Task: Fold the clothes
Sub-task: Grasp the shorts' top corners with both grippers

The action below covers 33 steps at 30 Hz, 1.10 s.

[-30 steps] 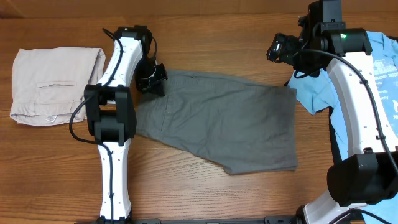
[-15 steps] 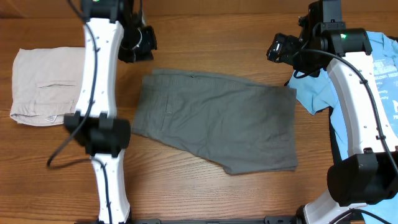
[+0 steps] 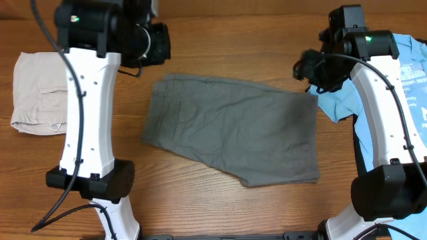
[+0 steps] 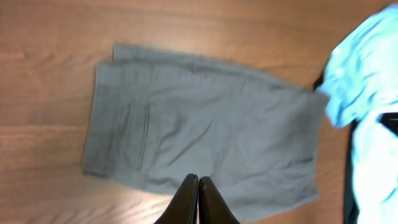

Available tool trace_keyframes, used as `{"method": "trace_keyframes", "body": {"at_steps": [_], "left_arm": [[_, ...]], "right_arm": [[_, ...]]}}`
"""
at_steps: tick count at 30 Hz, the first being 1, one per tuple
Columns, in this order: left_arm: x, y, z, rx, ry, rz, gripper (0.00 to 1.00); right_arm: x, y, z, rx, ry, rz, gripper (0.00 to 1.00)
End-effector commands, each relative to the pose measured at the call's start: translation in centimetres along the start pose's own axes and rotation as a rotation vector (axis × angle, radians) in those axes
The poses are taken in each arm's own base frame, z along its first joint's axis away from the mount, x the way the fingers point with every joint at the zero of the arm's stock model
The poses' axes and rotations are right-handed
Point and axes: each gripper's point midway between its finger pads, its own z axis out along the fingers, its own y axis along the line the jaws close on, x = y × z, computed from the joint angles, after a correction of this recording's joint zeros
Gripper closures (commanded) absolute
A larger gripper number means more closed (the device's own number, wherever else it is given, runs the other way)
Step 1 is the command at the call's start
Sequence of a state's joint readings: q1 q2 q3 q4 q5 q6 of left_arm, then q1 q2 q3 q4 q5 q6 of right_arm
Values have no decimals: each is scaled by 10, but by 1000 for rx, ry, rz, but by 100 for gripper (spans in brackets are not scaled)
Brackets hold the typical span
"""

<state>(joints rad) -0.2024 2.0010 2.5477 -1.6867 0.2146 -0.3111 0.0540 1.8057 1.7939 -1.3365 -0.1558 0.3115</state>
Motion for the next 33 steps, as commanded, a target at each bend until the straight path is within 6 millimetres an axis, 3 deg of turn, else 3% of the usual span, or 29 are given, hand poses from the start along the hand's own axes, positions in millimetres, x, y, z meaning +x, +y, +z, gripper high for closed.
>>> {"method": "trace_keyframes", "body": {"at_steps": [1, 5, 14, 25, 33], "left_arm": [[13, 15, 18, -103, 61, 19, 94], [26, 46, 47, -244, 143, -16, 96], [49, 74, 138, -272, 232, -27, 96], [107, 115, 234, -287, 278, -33, 96], [129, 130, 260, -300, 262, -65, 96]], "right_arm": [[14, -8, 12, 28, 52, 16, 96], [25, -21, 39, 65, 94, 25, 96], [25, -37, 111, 69, 66, 65, 96], [29, -66, 172, 201, 114, 63, 96], [26, -69, 204, 199, 118, 51, 96]]}}
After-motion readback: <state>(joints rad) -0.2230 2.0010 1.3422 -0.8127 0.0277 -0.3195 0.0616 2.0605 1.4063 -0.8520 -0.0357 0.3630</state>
